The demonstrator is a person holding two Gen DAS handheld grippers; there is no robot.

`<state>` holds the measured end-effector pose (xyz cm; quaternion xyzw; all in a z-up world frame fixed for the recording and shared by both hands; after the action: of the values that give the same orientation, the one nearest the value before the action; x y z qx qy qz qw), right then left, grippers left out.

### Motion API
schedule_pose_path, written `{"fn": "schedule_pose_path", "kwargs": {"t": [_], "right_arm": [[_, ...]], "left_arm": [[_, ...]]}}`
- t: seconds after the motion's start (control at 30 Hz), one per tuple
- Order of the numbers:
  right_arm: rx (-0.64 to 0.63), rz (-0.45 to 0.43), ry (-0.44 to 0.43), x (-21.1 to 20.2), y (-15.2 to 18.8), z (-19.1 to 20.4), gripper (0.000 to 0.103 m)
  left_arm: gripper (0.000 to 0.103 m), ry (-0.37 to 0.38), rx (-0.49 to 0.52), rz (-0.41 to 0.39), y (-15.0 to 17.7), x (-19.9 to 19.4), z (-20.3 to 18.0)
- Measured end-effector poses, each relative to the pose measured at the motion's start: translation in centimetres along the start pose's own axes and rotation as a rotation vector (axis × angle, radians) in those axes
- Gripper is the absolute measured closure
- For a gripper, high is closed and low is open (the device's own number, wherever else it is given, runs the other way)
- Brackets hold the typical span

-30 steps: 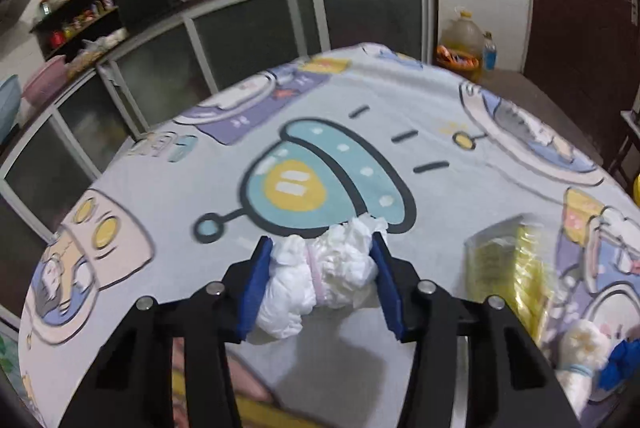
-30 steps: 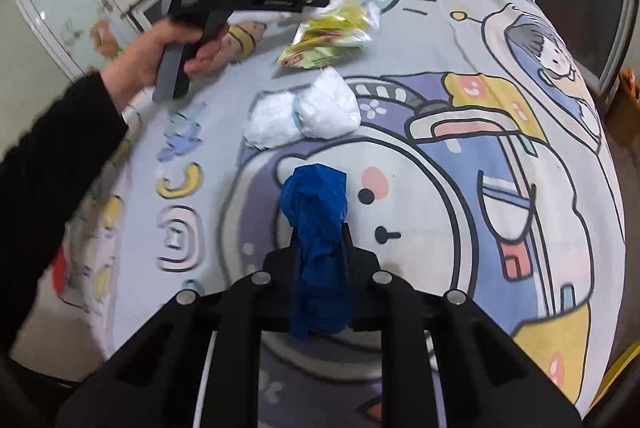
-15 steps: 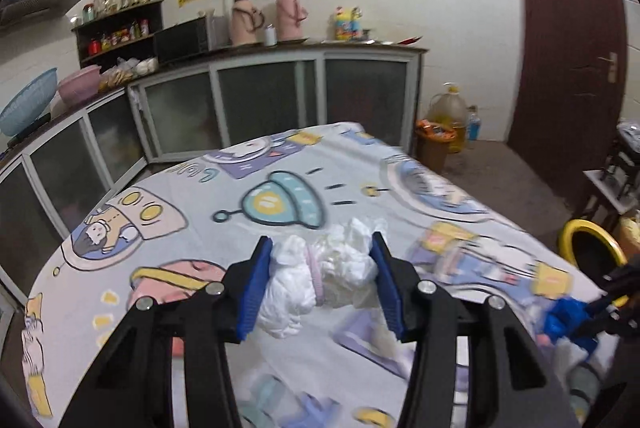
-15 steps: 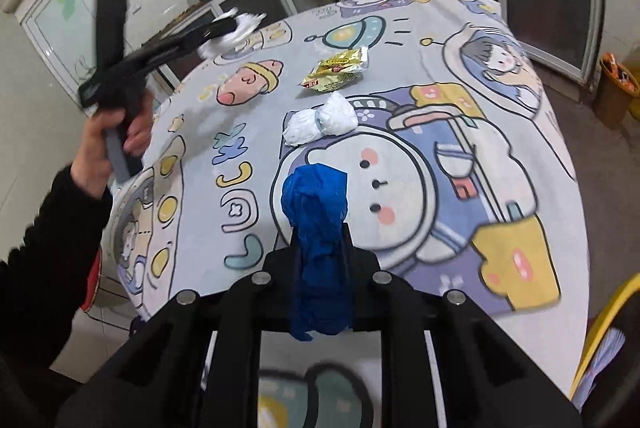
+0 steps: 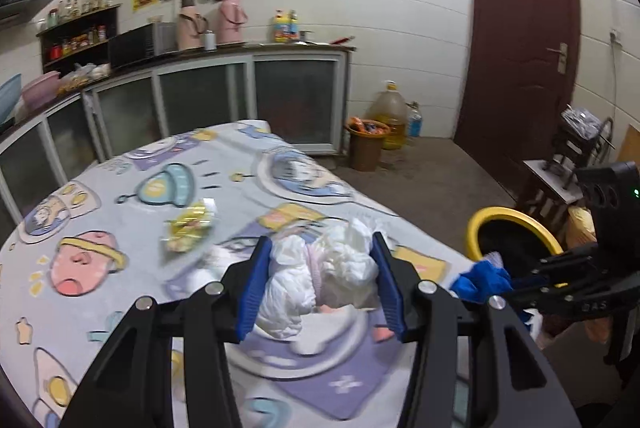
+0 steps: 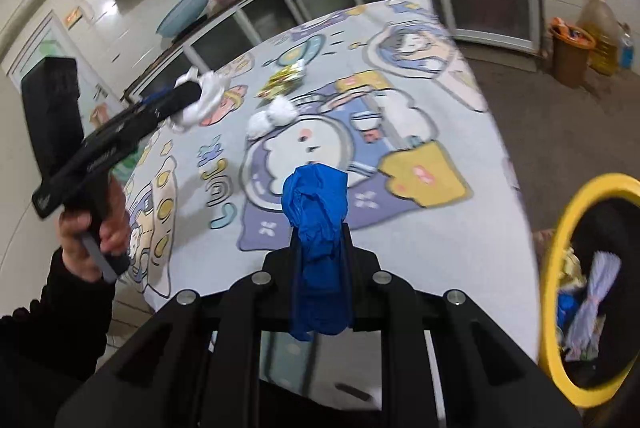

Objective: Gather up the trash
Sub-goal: 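Carry the tissue bundle and blue glove over the bin and open both tools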

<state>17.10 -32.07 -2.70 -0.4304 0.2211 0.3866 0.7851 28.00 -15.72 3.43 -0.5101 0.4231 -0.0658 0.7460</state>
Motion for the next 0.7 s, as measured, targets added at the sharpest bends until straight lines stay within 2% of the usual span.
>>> {"fn": "schedule_pose_path", "kwargs": {"t": [0.33,0.7], "right_arm": [[0.14,-0.126,0.125,-5.9,-0.3,-8.8,0.086],[0.254,-0.251,0.249,-10.6,-0.7,-17.2,0.086]], "left_arm": [[0.056,0.134,0.089,-0.027,-4.3,3.2,-10.7],[0.055,0.214,0.219,-0.07,-7.7,5.6,-19.7]]}}
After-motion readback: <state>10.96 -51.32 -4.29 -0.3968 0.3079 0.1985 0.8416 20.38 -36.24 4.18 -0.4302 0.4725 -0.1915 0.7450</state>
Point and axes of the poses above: each gripper's, at about its wrist camera, not at the fingertips, and x roughly the way its jaws point, z to its left, y to its underside, the point moved 7 cm from there along x, roughly the way its jaws point, and after that the axes turned 10 degrees about x, right-handed, at the moved point
